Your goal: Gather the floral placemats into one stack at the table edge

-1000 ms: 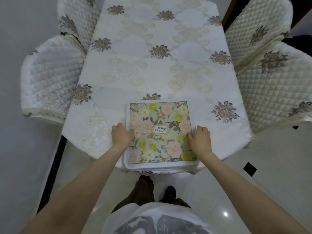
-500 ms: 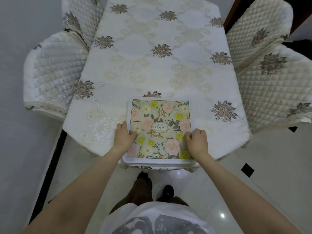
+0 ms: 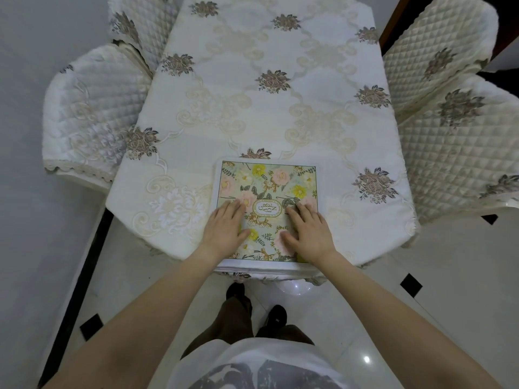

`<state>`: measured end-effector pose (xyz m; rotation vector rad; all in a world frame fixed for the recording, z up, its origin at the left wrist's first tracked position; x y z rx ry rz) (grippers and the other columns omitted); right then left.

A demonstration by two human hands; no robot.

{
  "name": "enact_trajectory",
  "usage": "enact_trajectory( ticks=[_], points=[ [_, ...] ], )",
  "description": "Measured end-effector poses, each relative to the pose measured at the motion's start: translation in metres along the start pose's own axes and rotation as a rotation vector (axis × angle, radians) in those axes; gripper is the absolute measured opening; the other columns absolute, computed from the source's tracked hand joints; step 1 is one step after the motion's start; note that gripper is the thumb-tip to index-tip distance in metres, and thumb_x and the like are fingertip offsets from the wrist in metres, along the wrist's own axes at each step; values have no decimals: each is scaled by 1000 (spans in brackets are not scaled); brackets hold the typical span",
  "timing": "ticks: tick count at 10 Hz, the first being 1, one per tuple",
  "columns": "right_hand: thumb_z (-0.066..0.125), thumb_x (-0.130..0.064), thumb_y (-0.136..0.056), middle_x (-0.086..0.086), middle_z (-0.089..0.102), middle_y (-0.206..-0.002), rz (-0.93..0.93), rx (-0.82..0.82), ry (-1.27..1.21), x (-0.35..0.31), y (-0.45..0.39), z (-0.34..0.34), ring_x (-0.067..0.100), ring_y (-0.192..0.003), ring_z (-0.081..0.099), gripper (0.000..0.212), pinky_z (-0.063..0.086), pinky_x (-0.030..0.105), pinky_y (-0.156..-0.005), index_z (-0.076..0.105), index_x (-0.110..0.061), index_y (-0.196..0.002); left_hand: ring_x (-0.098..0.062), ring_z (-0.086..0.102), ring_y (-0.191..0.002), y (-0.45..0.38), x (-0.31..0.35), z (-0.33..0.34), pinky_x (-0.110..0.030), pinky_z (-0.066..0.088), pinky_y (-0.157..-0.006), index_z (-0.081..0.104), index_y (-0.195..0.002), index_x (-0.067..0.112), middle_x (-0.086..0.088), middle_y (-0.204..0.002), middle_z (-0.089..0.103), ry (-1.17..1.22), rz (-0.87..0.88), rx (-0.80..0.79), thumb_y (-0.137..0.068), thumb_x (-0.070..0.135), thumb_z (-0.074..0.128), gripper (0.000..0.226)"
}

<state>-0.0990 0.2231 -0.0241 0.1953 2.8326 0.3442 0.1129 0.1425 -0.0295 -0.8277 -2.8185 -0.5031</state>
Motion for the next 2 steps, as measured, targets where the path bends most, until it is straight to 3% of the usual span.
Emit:
enact_trajectory(
  ticks=[2],
  points=[
    [47,-45,-91,3,37,-150,-34,102,-52,0,-8,-40,25,-141,26,55,21,49,-116,37,-22,-140,-23,32,-135,-9,13,-37,-40,33,-107,34,-141,18,-3,-147,39,47,9,51,-93,44,41,55]
  ],
)
Point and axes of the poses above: each hand's wrist, its own y-axis away from the middle knuckle, its own z-axis out of the palm, x = y × z, the point moved 2 cm from there along -y, towards the middle knuckle
